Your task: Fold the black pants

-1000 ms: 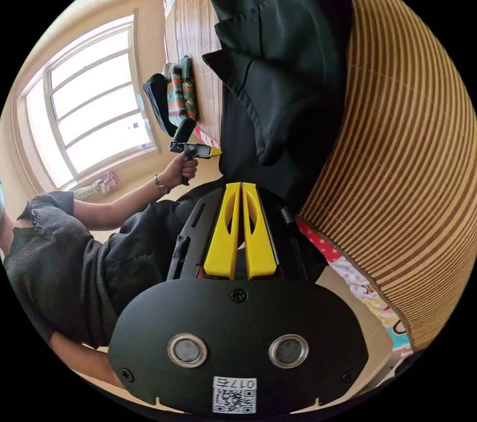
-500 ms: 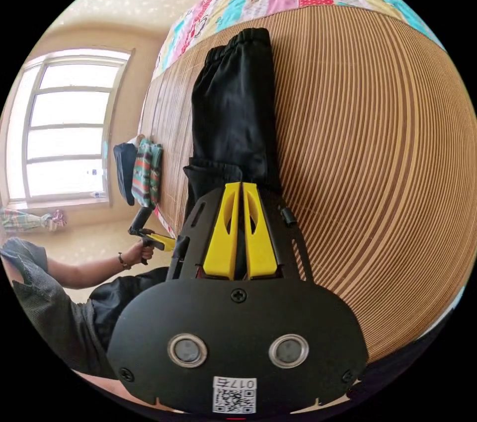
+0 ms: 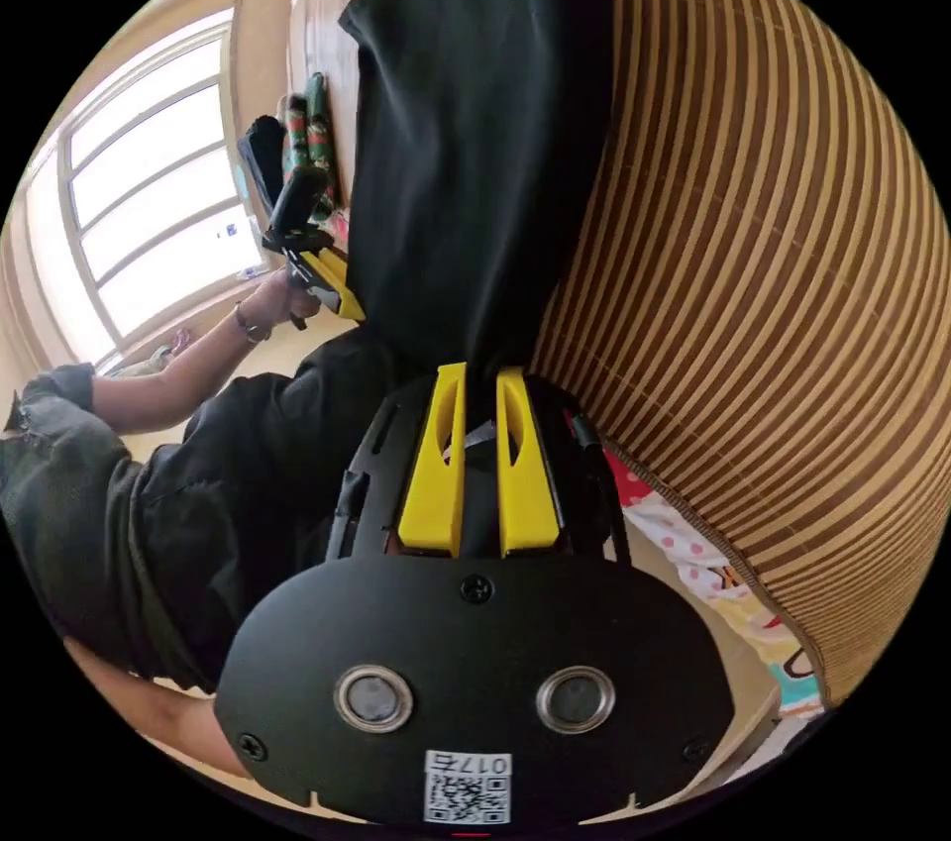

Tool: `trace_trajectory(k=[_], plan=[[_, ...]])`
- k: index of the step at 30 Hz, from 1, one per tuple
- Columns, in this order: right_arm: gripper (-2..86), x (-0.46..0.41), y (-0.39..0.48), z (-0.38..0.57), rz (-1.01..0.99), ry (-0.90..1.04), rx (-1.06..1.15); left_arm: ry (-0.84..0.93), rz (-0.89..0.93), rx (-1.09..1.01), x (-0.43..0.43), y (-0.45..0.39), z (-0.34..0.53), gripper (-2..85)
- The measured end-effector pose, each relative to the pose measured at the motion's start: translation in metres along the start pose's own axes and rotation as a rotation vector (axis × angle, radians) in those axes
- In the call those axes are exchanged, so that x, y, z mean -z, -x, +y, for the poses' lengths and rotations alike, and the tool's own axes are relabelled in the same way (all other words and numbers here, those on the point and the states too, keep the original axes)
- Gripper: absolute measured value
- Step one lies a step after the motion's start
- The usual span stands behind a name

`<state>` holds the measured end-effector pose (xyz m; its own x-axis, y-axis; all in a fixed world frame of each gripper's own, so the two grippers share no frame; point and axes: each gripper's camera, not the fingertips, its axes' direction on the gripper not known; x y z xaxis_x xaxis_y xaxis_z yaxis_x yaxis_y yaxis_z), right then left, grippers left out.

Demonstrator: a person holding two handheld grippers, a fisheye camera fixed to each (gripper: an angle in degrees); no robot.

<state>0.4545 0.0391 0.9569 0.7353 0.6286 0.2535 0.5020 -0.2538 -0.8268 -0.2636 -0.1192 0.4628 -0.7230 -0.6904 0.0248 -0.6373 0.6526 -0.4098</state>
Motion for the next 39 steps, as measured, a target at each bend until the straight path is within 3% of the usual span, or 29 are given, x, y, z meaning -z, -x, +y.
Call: trace_trajectory(k=[2, 5, 8, 12, 14, 18, 20, 22, 27, 29, 36, 39], plan=[[3.7, 0.016, -0.007, 0.012, -0.403, 0.072, 0.117, 0.120, 0.038, -0.101, -0.003, -0.022, 0.001, 5.7], [2.1, 0.041, 0.015, 0.025, -0.840, 0.158, 0.316, 0.266, 0.287, -0.361, 0.001, -0.074, 0.011, 5.7], [1.6, 0.078, 0.056, 0.016, -0.967, 0.162, 0.534, 0.162, 0.413, -0.617, 0.040, -0.121, 0.014, 6.1], [2.2, 0.138, 0.070, -0.025, -0.926, 0.006, 0.645, -0.104, 0.382, -0.748, 0.110, -0.137, -0.008, 6.3], [3.5, 0.182, 0.051, -0.064, -0.925, -0.224, 0.634, -0.288, 0.400, -0.729, 0.146, -0.127, -0.026, 6.4], [9.6, 0.230, 0.011, -0.115, -0.839, -0.579, 0.490, -0.904, 0.367, -0.391, 0.226, -0.067, -0.055, 9.0], [15.6, 0.252, -0.004, -0.129, -0.721, -0.743, 0.373, -1.083, 0.346, -0.279, 0.243, -0.049, -0.057, 10.8], [17.4, 0.261, -0.003, -0.134, -0.571, -0.767, 0.286, -1.106, 0.293, -0.238, 0.254, -0.045, -0.067, 13.5], [19.8, 0.251, 0.020, -0.128, -0.034, -0.672, 0.138, -0.946, -0.269, -0.053, 0.241, -0.054, -0.090, 19.9], [21.4, 0.236, 0.019, -0.121, 0.107, -0.628, 0.119, -0.902, -0.318, -0.009, 0.228, -0.040, -0.095, 20.3], [21.5, 0.226, -0.003, -0.126, 0.013, -0.633, 0.163, -0.784, -0.203, -0.023, 0.193, 0.011, -0.123, 17.4], [20.9, 0.217, -0.007, -0.148, -0.008, -0.528, 0.171, -0.736, -0.222, -0.002, 0.191, 0.017, -0.134, 16.4]])
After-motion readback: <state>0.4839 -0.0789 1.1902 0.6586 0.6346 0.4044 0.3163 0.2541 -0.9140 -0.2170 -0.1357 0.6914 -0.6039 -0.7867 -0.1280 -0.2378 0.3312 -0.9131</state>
